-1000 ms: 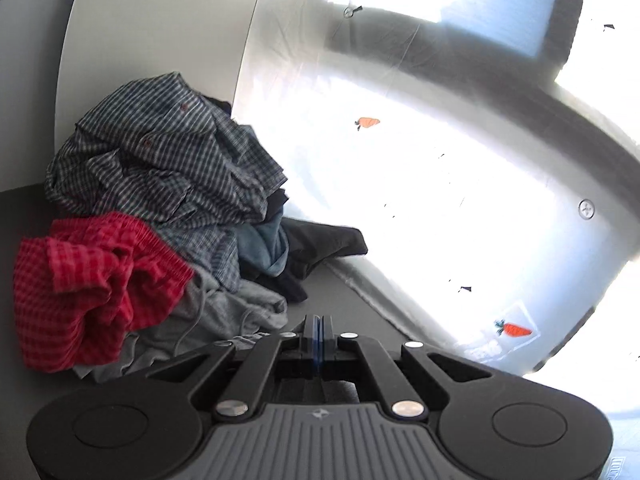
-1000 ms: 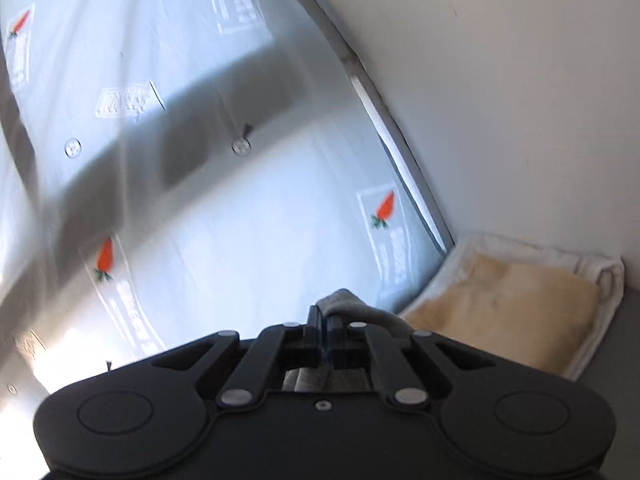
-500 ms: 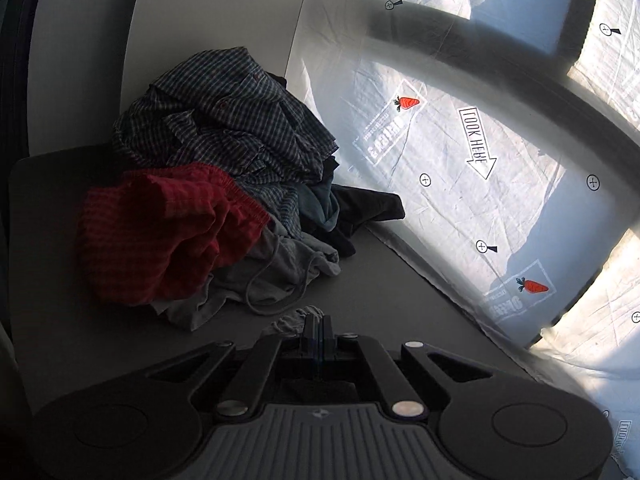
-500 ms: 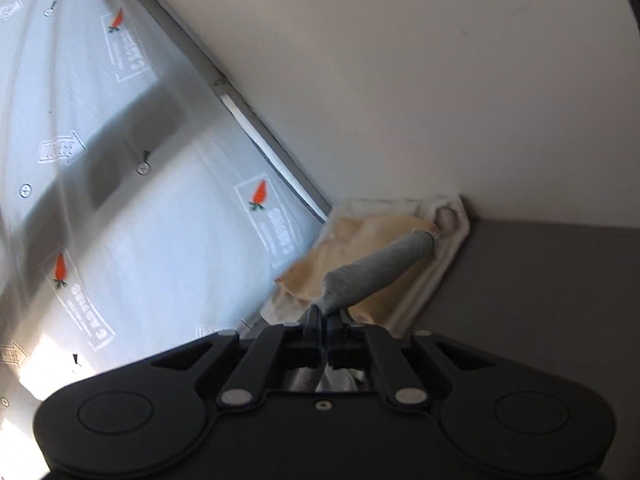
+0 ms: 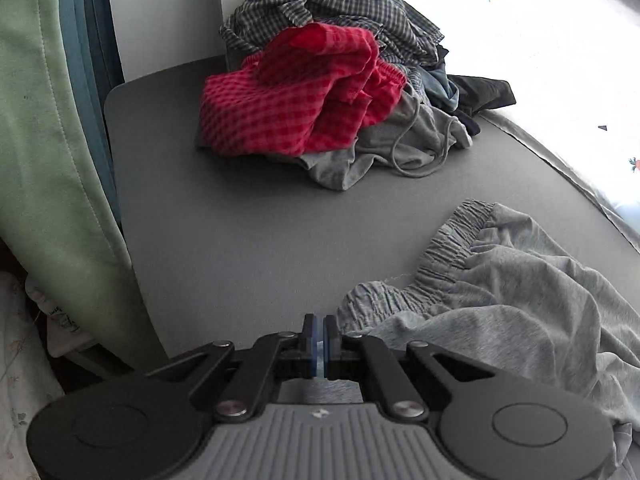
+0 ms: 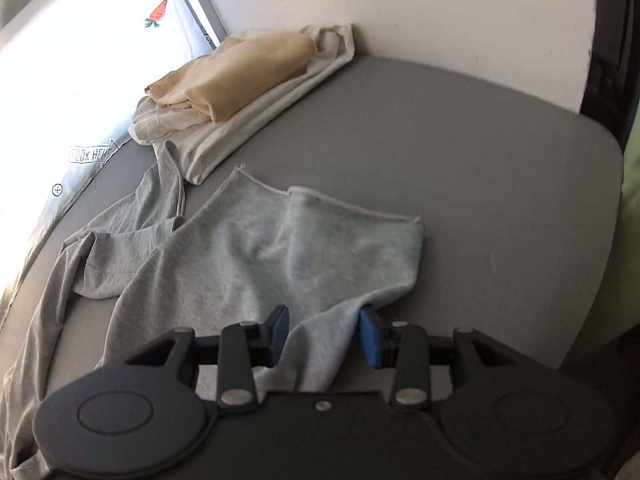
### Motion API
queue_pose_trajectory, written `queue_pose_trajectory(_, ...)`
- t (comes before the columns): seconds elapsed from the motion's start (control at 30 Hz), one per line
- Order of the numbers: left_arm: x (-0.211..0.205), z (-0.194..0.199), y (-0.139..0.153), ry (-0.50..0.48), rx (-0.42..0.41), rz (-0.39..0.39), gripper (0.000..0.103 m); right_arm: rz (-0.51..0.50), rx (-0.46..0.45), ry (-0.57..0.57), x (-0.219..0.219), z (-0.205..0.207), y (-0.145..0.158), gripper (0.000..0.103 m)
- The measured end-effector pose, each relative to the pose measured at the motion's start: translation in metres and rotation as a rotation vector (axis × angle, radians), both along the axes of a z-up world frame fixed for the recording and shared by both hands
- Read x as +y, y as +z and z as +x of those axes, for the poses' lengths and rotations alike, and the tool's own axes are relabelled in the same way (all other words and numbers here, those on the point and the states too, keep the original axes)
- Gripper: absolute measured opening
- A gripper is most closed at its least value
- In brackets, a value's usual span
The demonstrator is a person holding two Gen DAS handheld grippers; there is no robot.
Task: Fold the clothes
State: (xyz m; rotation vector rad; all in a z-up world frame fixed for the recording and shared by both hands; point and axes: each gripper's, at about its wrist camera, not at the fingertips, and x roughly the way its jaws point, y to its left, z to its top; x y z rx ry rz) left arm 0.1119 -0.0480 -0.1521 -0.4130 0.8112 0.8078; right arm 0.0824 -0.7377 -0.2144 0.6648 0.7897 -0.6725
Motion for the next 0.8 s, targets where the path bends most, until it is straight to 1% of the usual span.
queue_pose_trajectory(0.03, -0.003, 0.002, 0.003, -0.005, -0.009, 0.005, 0.005, -0.025, 0.005, 0.003, -0.003, 0.003, 0.004, 0.045)
queue_pose_trajectory(0.07, -0.006, 0.003, 0.005, -0.011, -0.019, 0.009, 0.005, -0.037, 0.012, -0.017, -0.007, 0.005, 0.005, 0.046)
queue_pose_trajectory(0.13, -0.013, 0.006, 0.009, -0.024, -0.038, 0.018, 0.008, -0.06, 0.033, -0.059, -0.015, 0.008, 0.003, 0.048)
queue_pose_trajectory(0.23, -0.021, 0.012, 0.014, -0.043, -0.05, 0.032, 0.008, -0.117, 0.081, -0.101, -0.026, 0.013, -0.003, 0.052)
queue_pose_trajectory(0.27, -0.023, 0.014, 0.015, -0.048, -0.052, 0.035, 0.008, -0.13, 0.089, -0.096, -0.029, 0.015, -0.005, 0.056)
queue_pose_trajectory(0.3, -0.024, 0.015, 0.016, -0.052, -0.055, 0.035, 0.009, -0.142, 0.095, -0.075, -0.033, 0.017, -0.008, 0.059)
queue_pose_trajectory(0.33, -0.026, 0.017, 0.017, -0.056, -0.058, 0.035, 0.009, -0.147, 0.103, -0.05, -0.036, 0.02, -0.011, 0.063)
queue_pose_trajectory(0.4, -0.029, 0.02, 0.018, -0.064, -0.062, 0.036, 0.01, -0.152, 0.141, -0.001, -0.04, 0.028, -0.02, 0.064)
queue_pose_trajectory(0.43, -0.031, 0.022, 0.018, -0.071, -0.061, 0.038, 0.011, -0.153, 0.167, 0.039, -0.041, 0.033, -0.025, 0.06)
queue_pose_trajectory(0.47, -0.033, 0.023, 0.019, -0.078, -0.06, 0.04, 0.011, -0.146, 0.179, 0.075, -0.042, 0.036, -0.027, 0.054)
queue_pose_trajectory(0.5, -0.035, 0.025, 0.02, -0.086, -0.059, 0.042, 0.012, -0.175, 0.188, 0.129, -0.039, 0.04, -0.028, 0.053)
queue_pose_trajectory(0.53, -0.036, 0.028, 0.02, -0.095, -0.058, 0.044, 0.014, -0.185, 0.19, 0.177, -0.036, 0.042, -0.027, 0.042)
queue_pose_trajectory(0.57, -0.038, 0.03, 0.021, -0.105, -0.056, 0.046, 0.015, -0.195, 0.191, 0.225, -0.033, 0.044, -0.026, 0.025)
queue_pose_trajectory(0.6, -0.039, 0.032, 0.021, -0.115, -0.054, 0.048, 0.015, -0.204, 0.193, 0.273, -0.031, 0.046, -0.025, 0.016)
queue_pose_trajectory(0.63, -0.04, 0.035, 0.022, -0.125, -0.05, 0.05, 0.015, -0.217, 0.209, 0.292, -0.029, 0.048, -0.024, 0.004)
queue_pose_trajectory(0.7, -0.041, 0.041, 0.023, -0.142, -0.04, 0.053, 0.015, -0.302, 0.256, 0.305, -0.027, 0.049, -0.022, 0.002)
queue_pose_trajectory(0.73, -0.042, 0.044, 0.023, -0.149, -0.035, 0.054, 0.015, -0.386, 0.31, 0.274, -0.027, 0.051, -0.021, 0.002)
queue_pose_trajectory(0.8, -0.042, 0.05, 0.024, -0.167, -0.028, 0.053, 0.016, -0.419, 0.371, 0.187, -0.033, 0.05, -0.019, 0.002)
